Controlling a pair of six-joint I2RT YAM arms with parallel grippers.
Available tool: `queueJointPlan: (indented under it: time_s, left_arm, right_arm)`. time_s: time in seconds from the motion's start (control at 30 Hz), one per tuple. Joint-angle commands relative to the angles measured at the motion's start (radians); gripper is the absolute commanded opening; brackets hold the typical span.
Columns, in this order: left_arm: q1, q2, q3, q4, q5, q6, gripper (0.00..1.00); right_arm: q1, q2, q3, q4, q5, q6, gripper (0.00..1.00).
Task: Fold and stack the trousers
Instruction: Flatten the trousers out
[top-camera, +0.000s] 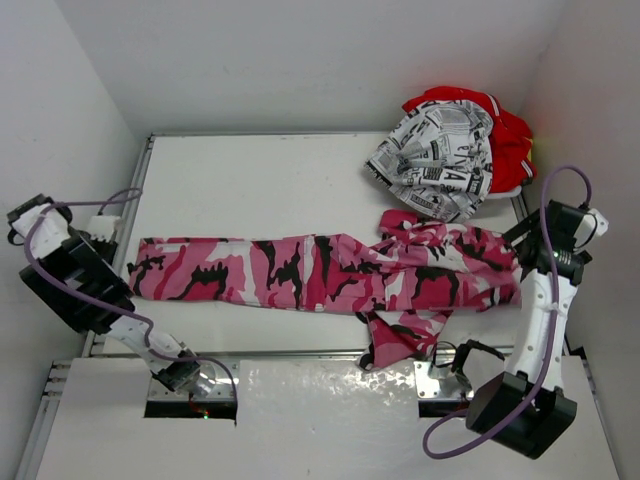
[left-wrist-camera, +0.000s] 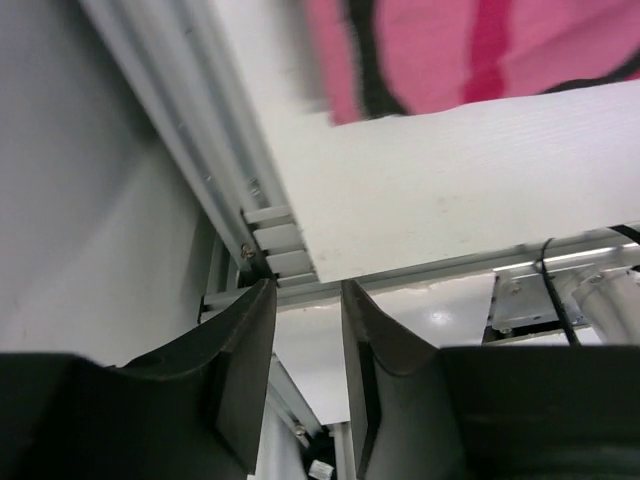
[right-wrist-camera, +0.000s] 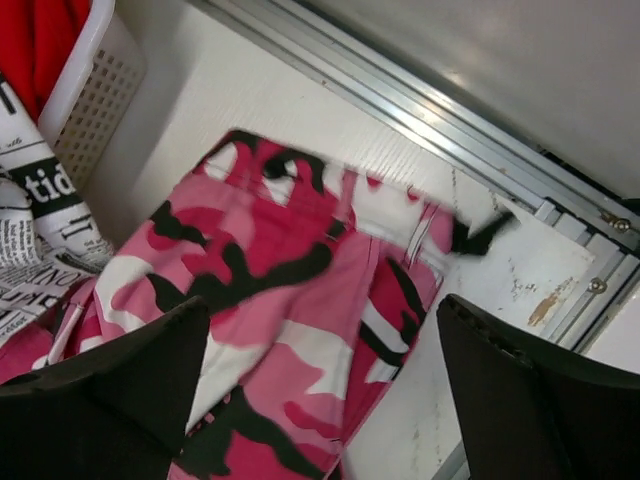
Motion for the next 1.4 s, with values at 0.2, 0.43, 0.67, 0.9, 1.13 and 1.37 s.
queueJointPlan:
  time_s: [0.2, 0.43, 0.67, 0.9, 1.13, 1.37]
  left_arm:
    - [-0.114, -0.041, -0.050, 0.043, 0.075, -0.054, 0.34]
    - [-0.151, 0.004, 0.044, 0.042, 0.156, -0.132, 0.35]
    - [-0.151, -0.035, -0.002, 0.068, 0.147, -0.129, 0.35]
    - [-0.151, -0.055, -0.033, 0.078, 0.161, -0.135, 0.35]
    - [-0.153, -0.039, 0.018, 0.058, 0.187, -0.144, 0.36]
    - [-0.151, -0.042, 0.028, 0.048, 0.189, -0.143, 0.36]
  right_arm:
    - [0.200, -0.013, 0.037, 0.280, -0.284, -0.185, 0.59]
    - [0.876, 0.476, 0.325, 0.166, -0.041, -0.462, 0.79]
    - [0.964, 1.171, 0.966, -0.315, 0.092, -0.516, 0.88]
    - [0.938, 1.414, 1.122, -0.407, 0.236, -0.467, 0.91]
    - [0.935, 1.402, 1.009, -0.405, 0.298, -0.466, 0.88]
    - [0.933, 1.287, 0.781, -0.303, 0.045, -0.415, 0.44]
